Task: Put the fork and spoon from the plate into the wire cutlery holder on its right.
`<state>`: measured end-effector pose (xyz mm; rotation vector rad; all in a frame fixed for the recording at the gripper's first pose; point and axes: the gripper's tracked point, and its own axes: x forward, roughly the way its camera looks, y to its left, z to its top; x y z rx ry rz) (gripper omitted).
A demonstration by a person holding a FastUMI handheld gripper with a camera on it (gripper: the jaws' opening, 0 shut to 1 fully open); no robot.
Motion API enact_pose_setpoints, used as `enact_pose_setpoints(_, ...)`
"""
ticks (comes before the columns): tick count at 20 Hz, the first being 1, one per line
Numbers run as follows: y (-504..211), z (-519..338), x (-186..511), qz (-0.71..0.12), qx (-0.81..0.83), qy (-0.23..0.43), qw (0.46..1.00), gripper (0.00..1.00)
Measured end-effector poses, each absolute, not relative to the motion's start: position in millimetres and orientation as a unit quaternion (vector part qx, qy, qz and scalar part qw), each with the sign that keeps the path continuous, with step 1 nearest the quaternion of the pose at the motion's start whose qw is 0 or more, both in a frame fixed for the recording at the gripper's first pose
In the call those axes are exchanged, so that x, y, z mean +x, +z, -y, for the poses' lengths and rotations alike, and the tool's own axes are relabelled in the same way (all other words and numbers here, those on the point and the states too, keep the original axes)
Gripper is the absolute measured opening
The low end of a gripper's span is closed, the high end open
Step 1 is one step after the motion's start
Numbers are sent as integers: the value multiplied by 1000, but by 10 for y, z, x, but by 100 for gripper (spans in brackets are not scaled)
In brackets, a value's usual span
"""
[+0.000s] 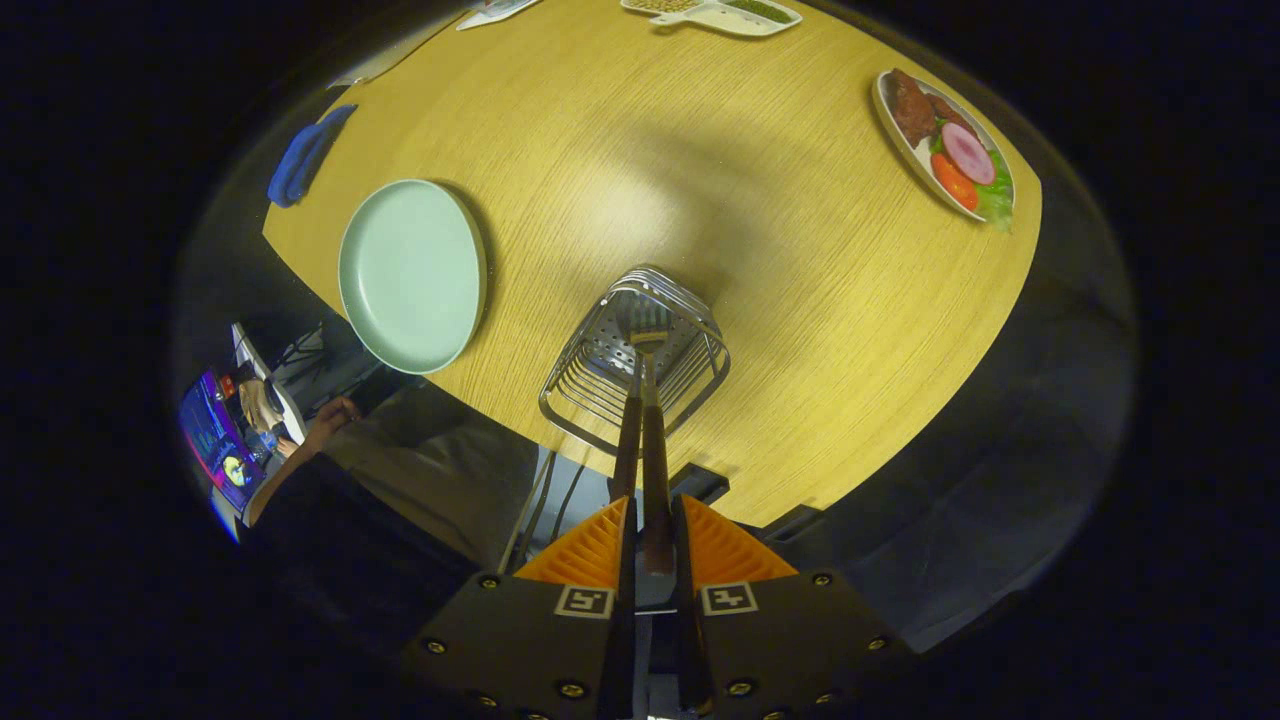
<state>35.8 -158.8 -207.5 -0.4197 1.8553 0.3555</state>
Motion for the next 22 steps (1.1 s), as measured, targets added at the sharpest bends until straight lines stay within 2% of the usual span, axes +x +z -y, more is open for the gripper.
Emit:
enact_pose_setpoints(1,-2017,1611,365,-778,-175,146,585,22)
enact_pose_setpoints(4,-1817,1549,424,-721,-158,123,663,22)
enact_pose_setpoints(7,-1601,1368,422,-633,-119,104,758,22)
enact_pose_setpoints(10,-1371,1016,271,-545,-84,91,829,22)
enact_pose_setpoints(12,-1210,743,298,-458,-64,76,883,22)
enact_pose_setpoints(13,-1115,604,319,-404,-52,70,911,27)
enact_pose_setpoints(14,-996,473,357,-354,-43,59,932,27)
enact_pose_setpoints(17,-548,213,208,-223,-37,29,974,27)
enact_pose_setpoints(19,-301,78,148,-150,-51,18,987,47)
enact_pose_setpoints(22,79,46,34,-63,-39,-6,997,46)
